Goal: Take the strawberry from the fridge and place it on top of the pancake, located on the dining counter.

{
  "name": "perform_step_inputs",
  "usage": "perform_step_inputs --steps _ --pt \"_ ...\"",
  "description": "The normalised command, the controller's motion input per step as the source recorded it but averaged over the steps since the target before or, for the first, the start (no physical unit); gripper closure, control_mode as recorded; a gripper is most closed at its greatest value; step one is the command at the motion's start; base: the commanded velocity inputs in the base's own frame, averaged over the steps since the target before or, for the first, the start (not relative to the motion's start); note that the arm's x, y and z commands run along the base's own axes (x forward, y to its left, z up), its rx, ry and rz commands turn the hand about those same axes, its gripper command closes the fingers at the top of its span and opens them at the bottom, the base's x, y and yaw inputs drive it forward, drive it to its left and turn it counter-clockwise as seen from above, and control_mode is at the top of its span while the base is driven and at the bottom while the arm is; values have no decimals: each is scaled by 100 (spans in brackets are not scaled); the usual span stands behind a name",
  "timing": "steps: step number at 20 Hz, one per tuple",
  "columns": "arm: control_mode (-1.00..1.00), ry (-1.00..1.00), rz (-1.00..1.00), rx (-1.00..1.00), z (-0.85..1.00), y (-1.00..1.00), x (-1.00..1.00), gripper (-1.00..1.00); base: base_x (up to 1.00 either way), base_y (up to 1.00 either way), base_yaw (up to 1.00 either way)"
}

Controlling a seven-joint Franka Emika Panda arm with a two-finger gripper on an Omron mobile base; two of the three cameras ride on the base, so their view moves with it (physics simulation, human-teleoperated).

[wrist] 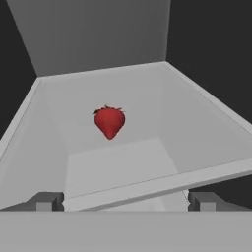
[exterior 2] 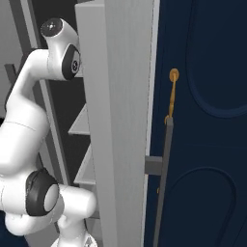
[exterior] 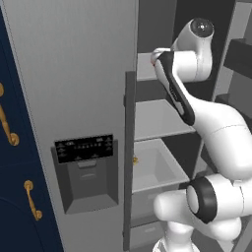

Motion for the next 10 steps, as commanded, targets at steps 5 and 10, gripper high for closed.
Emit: perform_step_inputs --steps 5,10 --pt "-100 0 0 1 -9 14 42 -100 0 0 0" --pt "-100 1 1 1 -12 1 35 -100 0 0 0"
